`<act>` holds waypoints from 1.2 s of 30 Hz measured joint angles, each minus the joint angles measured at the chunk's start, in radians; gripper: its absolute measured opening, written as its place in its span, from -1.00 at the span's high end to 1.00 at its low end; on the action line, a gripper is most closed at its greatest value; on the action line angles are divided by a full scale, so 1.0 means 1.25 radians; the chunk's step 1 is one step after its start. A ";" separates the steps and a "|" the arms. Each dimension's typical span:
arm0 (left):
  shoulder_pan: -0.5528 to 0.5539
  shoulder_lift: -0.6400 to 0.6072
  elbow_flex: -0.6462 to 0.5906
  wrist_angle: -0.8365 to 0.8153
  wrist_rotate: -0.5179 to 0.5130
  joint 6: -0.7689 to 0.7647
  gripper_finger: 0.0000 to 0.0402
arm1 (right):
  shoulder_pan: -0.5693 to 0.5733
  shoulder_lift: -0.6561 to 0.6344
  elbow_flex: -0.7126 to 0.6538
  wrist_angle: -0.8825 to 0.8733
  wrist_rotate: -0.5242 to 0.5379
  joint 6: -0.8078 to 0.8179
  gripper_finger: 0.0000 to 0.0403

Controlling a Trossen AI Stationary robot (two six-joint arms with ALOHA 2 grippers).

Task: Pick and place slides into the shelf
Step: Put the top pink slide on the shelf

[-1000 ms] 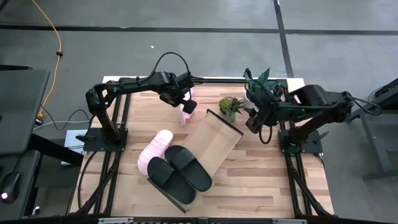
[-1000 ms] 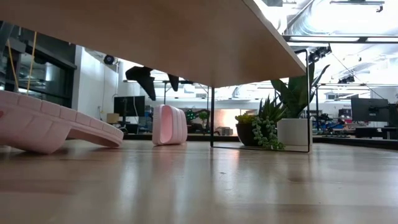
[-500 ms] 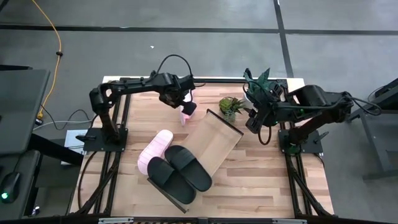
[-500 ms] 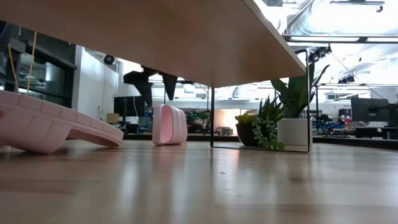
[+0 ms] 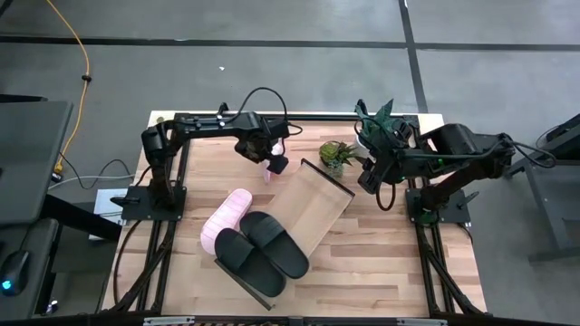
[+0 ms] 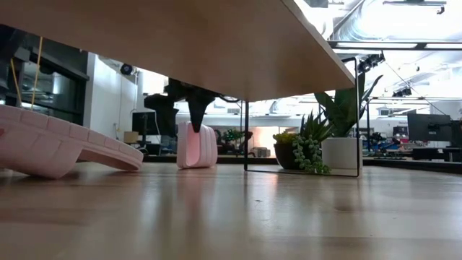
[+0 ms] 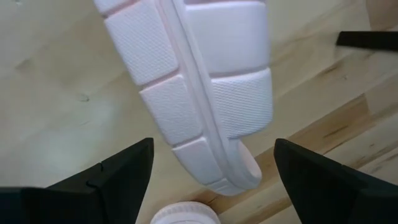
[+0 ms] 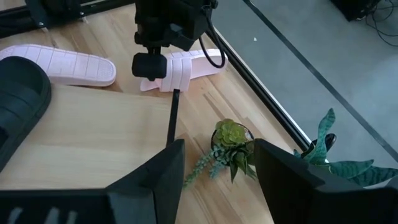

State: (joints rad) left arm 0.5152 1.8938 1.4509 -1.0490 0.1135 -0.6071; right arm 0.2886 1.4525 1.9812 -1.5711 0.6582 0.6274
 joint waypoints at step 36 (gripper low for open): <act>0.002 0.000 0.000 0.025 -0.027 -0.005 0.42 | 0.000 0.000 0.000 0.000 0.000 0.004 0.09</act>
State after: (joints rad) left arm 0.5175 1.8942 1.4509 -1.0176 0.0796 -0.6138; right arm 0.2886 1.4525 1.9812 -1.5711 0.6586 0.6319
